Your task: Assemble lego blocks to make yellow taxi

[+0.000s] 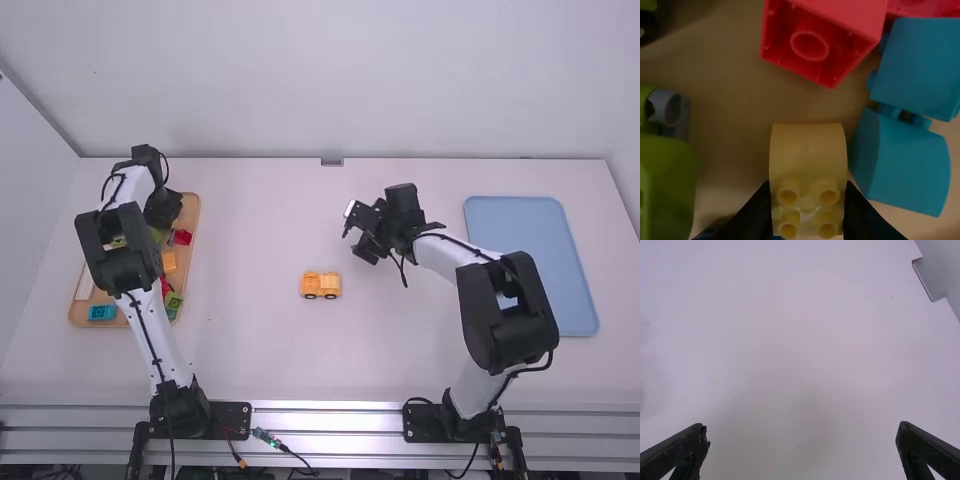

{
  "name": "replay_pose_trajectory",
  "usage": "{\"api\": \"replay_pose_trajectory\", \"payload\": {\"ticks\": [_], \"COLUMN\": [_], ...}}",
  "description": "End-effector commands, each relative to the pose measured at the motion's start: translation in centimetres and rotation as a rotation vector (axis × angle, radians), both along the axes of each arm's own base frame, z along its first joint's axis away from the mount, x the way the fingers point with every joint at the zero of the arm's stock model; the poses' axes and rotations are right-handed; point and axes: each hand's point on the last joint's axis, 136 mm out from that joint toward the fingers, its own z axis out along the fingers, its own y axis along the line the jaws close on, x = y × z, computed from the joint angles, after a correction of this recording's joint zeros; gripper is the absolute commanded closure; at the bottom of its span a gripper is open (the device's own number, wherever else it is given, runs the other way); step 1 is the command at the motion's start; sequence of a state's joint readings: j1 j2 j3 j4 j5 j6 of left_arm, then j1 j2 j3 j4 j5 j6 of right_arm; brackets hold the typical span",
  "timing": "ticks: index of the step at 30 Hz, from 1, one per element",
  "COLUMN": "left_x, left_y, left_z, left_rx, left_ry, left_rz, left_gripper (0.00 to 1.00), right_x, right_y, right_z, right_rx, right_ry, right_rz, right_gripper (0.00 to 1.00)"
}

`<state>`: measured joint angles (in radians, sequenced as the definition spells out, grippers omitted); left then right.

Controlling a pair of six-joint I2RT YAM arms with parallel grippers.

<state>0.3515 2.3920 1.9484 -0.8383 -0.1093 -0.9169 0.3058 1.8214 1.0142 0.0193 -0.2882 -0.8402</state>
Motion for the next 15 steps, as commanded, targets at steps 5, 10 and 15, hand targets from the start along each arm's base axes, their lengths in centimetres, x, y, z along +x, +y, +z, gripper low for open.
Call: {"api": "replay_pose_trajectory", "payload": {"ticks": [5, 10, 15], "left_x": [0.6, 1.2, 0.8], "left_y": [-0.1, -0.9, -3.0], "left_z": [2.1, 4.1, 5.5], "left_rx": [-0.001, 0.003, 0.011], "left_ry": [0.010, 0.005, 0.043], "left_rz": [0.004, -0.005, 0.021], "left_gripper": [0.78, 0.81, 0.83], "right_x": [-0.1, 0.0, 0.0], "right_y": [0.1, 0.1, 0.1], "right_z": [1.3, 1.3, 1.3], "right_rx": [0.014, 0.015, 0.015], "right_ry": [-0.022, -0.025, -0.025], "right_rz": [-0.001, -0.001, -0.002], "right_gripper": [0.01, 0.01, 0.01]}}
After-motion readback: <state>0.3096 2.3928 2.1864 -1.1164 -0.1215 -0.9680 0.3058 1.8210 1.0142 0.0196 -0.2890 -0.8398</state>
